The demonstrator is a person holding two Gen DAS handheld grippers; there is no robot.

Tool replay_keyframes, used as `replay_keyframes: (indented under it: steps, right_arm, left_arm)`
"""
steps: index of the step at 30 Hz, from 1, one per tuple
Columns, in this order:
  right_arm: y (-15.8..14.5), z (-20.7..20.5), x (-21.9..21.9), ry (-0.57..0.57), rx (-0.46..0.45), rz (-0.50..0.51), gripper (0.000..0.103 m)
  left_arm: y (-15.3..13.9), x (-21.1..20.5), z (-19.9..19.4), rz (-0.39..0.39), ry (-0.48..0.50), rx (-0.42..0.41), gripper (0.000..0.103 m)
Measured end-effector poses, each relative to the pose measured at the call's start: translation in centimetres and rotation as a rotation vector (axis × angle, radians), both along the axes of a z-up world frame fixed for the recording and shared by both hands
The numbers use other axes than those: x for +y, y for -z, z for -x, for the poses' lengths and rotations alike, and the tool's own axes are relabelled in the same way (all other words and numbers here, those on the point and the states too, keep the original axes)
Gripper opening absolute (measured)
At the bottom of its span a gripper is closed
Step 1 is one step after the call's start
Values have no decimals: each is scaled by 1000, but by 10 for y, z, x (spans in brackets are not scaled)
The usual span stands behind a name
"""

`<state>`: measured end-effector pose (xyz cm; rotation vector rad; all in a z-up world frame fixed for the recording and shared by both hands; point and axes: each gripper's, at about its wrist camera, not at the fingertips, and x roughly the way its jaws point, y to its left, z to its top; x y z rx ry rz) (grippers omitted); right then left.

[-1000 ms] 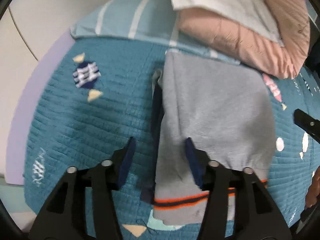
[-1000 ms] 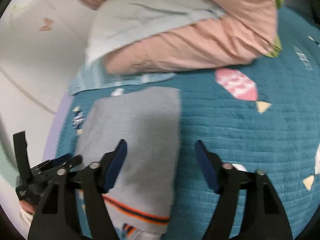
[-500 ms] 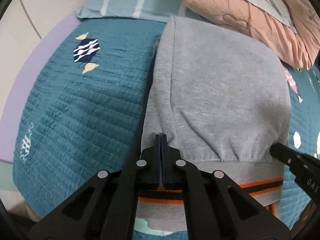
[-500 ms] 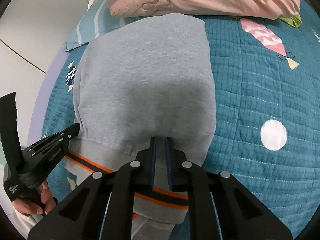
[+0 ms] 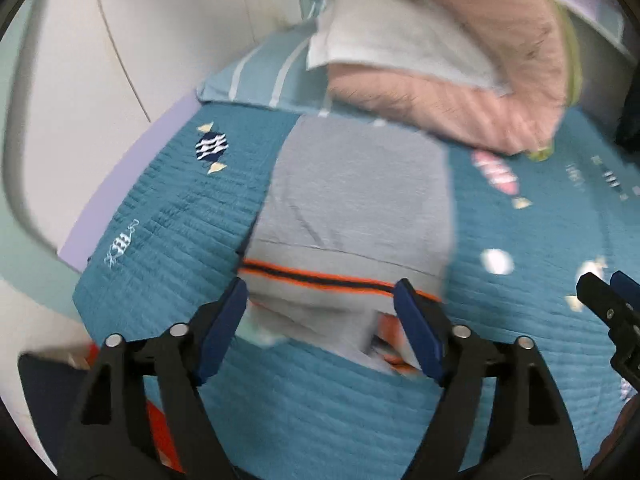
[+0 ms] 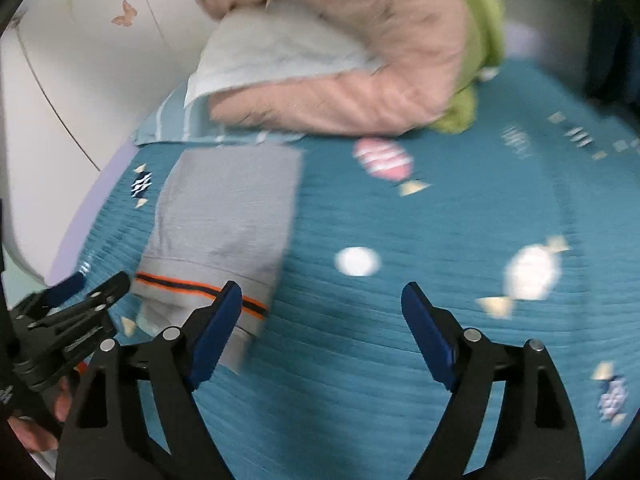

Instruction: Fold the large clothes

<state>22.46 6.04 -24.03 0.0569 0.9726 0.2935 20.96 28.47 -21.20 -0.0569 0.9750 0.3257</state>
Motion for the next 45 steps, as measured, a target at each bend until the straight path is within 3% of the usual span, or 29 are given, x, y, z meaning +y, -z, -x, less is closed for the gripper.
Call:
replay_keyframes:
  steps: [2,11,19,29,45]
  right_arm:
    - [-25,24,-27,32,-56,-2,93]
    - [-101,117,-98,124,-228,62,95]
    - [-146,174,-119,148,-354,62,95]
    - [-161,194,-128,153,-384,43,95]
    - [-170,202,-128,161,-397,47,95]
  left_arm:
    - [-18,-28,21,21,28,-24,82]
    - [-102,-127,101,15,130,-175,91]
    - [-153,-167,155,32,150,-266,91]
    - [-172,-181,181,-11,139,-307,92]
    - [-176,-184,190,7,148,-312,92]
